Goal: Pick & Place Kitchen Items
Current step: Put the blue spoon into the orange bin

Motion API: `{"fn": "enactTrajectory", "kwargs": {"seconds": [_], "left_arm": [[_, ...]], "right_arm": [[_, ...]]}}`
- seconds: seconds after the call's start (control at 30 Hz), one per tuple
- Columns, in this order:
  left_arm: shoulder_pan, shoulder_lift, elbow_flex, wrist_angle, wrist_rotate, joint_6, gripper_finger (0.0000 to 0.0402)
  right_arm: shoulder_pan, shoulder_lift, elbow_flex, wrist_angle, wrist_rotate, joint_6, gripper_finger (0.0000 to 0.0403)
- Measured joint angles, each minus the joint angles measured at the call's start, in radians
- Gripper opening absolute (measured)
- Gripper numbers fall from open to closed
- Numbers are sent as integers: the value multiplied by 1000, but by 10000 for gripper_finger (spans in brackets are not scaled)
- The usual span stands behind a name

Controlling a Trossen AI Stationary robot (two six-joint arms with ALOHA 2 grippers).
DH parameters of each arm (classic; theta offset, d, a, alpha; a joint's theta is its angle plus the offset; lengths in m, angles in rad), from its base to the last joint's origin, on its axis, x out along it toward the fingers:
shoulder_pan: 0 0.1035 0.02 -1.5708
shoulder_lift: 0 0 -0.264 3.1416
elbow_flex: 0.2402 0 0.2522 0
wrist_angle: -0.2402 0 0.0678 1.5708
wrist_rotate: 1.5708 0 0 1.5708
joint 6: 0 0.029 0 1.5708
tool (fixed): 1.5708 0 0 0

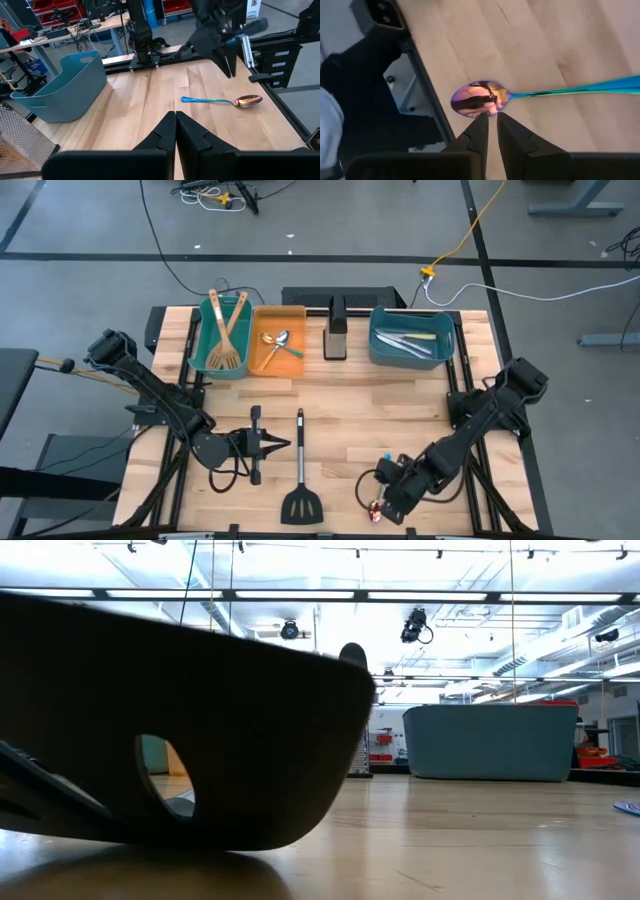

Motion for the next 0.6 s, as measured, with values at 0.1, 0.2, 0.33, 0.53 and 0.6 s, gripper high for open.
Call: {"fn": "enactTrajectory", "kwargs": {"seconds": [0.1,0.2,0.33,0.53,0.6], "left_arm": [[0,0,0,0,0,0,14],[0,0,0,-1,0,1,14],[0,0,0,-5,0,1,14],[3,0,0,-10,0,2,14],[5,0,0,-9,0,1,14]], "right_arm": [[12,26,0,20,17,64,50],[23,46,0,57,15,37,50],[40,64,0,152,17,-259,50],[44,70,0,156,57,-742,50],[42,70,0,130,56,-849,50]]}}
